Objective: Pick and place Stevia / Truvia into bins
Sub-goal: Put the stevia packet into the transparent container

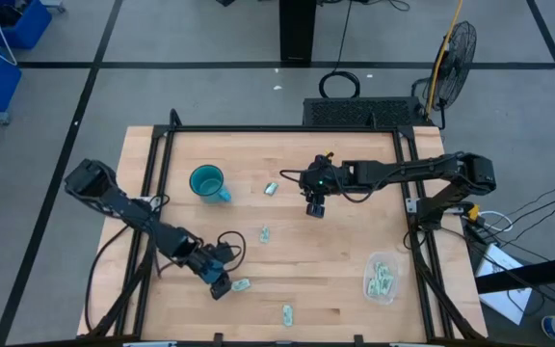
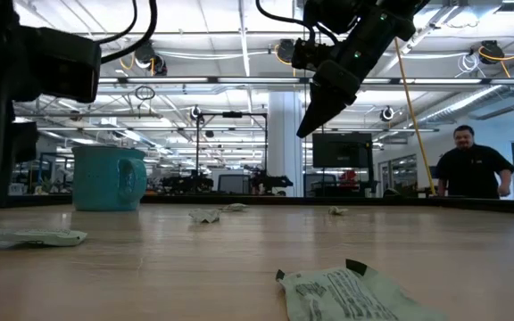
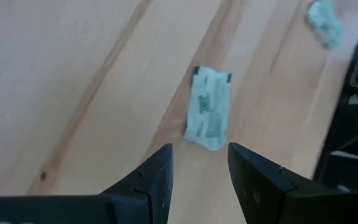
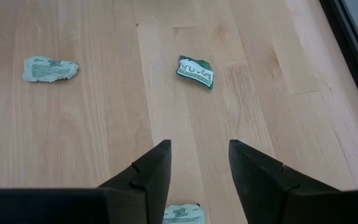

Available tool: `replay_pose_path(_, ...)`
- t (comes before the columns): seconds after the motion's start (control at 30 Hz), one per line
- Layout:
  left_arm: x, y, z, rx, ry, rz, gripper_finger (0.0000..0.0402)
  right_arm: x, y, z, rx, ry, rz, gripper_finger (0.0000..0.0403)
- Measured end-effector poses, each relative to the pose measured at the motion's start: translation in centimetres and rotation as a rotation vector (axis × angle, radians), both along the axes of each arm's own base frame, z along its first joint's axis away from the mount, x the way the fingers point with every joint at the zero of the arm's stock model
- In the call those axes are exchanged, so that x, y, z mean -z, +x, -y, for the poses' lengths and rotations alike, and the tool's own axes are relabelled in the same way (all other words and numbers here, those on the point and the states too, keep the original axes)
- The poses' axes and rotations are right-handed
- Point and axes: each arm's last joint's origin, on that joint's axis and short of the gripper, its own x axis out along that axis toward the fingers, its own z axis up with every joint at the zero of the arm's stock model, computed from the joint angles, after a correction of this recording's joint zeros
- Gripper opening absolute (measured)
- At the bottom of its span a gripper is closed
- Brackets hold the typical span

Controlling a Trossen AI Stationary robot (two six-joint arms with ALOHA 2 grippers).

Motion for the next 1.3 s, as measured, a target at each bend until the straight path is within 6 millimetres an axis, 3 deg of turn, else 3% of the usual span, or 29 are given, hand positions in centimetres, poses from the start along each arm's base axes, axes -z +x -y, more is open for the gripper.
replay_pose_path(0.4, 3.0, 0.7, 1.4, 0.059, 0.024, -0.025, 0.0156, -0.1, 0.1, 0.0, 0.000, -0.001, 0.010, 0.0153)
replay_pose_path(0.87, 2.8, 0.9, 1.1, 0.029, 0.000, -0.025, 0.0152, -0.4, 0.4, 0.0, 0.000, -0.006, 0.060, 0.0153)
replay_pose_path(1.0, 2.9, 0.8, 1.0, 0.056, 0.027, -0.025, 0.0121, -0.4, 0.4, 0.0, -0.001, -0.005, 0.060, 0.0152)
replay_pose_path(1.23, 3.1, 0.8, 0.5, 0.048, 0.050, -0.044, 0.0018, -0.4, 0.4, 0.0, -0.001, -0.004, 0.060, 0.0150)
replay_pose_path(1.3, 3.1, 1.0, 0.4, 0.041, 0.043, -0.040, 0.0008, -0.4, 0.4, 0.0, -0.001, -0.004, 0.060, 0.0150)
